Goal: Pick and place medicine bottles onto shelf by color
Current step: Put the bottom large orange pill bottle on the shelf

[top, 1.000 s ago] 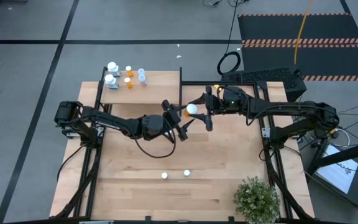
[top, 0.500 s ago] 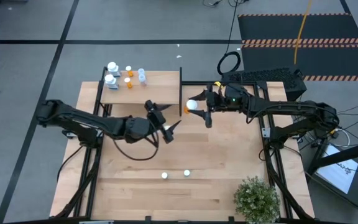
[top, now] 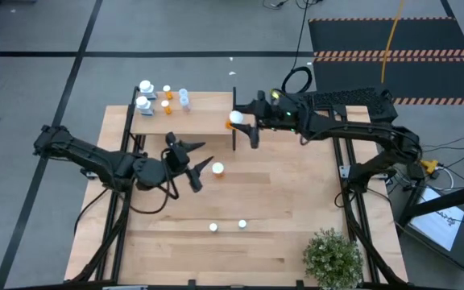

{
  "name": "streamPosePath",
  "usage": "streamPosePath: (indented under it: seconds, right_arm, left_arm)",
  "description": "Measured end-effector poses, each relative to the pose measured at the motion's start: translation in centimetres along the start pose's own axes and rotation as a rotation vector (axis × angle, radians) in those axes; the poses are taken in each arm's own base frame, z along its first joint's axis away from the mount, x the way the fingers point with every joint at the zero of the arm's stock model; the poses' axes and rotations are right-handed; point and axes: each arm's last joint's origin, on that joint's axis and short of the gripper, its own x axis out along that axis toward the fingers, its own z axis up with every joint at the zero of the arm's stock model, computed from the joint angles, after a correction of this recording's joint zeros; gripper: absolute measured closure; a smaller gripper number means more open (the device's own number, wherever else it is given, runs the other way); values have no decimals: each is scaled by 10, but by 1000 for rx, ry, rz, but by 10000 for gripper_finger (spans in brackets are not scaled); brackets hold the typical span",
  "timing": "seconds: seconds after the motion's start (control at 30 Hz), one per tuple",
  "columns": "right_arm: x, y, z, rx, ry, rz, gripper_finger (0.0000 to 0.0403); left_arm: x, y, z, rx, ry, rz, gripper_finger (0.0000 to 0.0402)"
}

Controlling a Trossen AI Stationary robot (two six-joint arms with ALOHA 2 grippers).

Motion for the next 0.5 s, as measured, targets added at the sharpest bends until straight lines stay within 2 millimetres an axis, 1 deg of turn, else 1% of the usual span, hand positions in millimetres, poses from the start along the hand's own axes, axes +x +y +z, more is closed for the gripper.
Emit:
streamPosePath:
  seconds: [0.1,0.2,0.33,0.43,0.5]
  right_arm:
    - [18,-8,9,-4,3,9,177]
    - [37,-16,20,-3,5,13,177]
    - [61,-26,30,-6,22,21,177]
    - [77,-35,35,-22,39,14,177]
    - [86,-42,34,-35,67,7,177]
  left_arm:
    - [-11,0,-4,-2,37,-29,195]
    - [-16,-1,-8,2,73,-44,211]
    - [-21,-3,-11,4,95,-62,219]
    - [-23,-4,-13,11,104,-70,220]
    - [-25,-5,-13,12,105,-79,220]
